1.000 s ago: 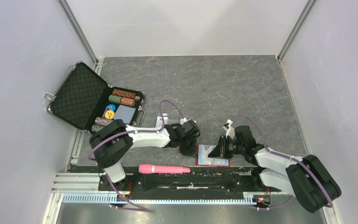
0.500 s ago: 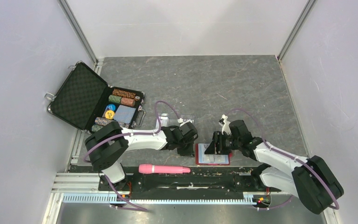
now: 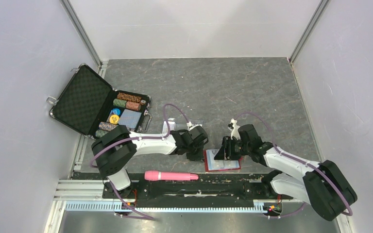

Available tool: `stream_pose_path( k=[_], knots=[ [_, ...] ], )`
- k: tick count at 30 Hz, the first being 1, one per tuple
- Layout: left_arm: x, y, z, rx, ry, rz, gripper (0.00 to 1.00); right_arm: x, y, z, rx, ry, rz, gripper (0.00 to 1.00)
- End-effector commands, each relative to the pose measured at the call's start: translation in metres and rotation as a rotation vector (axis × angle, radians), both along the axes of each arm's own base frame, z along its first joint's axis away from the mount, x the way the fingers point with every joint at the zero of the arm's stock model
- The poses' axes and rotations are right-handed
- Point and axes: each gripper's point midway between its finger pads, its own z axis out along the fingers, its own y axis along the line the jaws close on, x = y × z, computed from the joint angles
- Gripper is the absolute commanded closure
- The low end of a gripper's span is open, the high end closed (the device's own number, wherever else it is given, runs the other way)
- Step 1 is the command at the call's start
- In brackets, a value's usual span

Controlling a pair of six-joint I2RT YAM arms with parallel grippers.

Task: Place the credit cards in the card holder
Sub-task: Insert the credit card into the card holder.

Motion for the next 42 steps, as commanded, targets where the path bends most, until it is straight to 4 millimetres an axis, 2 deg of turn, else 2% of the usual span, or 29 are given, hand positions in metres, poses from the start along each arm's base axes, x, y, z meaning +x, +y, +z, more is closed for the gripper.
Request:
stream_pose_path(
  k=[1, 8, 13, 15, 17, 19, 23, 26, 34, 39, 42],
  knots=[
    [0.003, -0.002, -0.014, 0.052, 0.009, -0.016, 0.98, -0.011, 0.0, -0.019, -0.008, 0.049, -0.003, 0.56],
    [0.005, -0.016, 0.0, 0.003, -0.004, -0.041, 0.98, -0.018, 0.02, -0.017, 0.099, 0.085, -0.006, 0.77],
    [0.008, -0.005, 0.004, 0.046, -0.03, -0.03, 0.98, -0.017, 0.021, -0.016, 0.087, 0.081, -0.001, 0.81],
    [0.011, 0.006, 0.004, 0.091, -0.048, -0.018, 0.98, -0.014, 0.015, -0.018, 0.037, 0.063, -0.004, 0.77],
    [0.012, 0.016, 0.005, 0.131, -0.063, -0.014, 0.98, -0.009, 0.007, -0.018, -0.028, 0.03, -0.013, 0.68],
    [0.013, 0.023, 0.008, 0.156, -0.077, -0.012, 0.98, -0.008, -0.005, -0.02, -0.108, 0.016, -0.022, 0.63],
    [0.011, 0.026, 0.015, 0.145, -0.087, -0.023, 0.98, -0.01, -0.016, -0.023, -0.196, 0.003, -0.008, 0.52],
    [0.009, 0.018, 0.025, 0.081, -0.087, -0.032, 0.97, -0.012, -0.016, -0.021, -0.191, -0.003, -0.012, 0.44],
    [-0.002, -0.025, 0.056, -0.223, -0.06, -0.075, 0.73, -0.011, -0.019, -0.01, -0.202, -0.034, -0.007, 0.3],
    [-0.007, -0.043, 0.06, -0.314, -0.022, -0.097, 0.62, -0.004, -0.013, 0.01, -0.162, -0.078, -0.008, 0.24],
    [-0.008, -0.043, 0.055, -0.315, -0.009, -0.088, 0.6, 0.001, -0.013, 0.022, -0.158, -0.115, -0.011, 0.18]
  ],
)
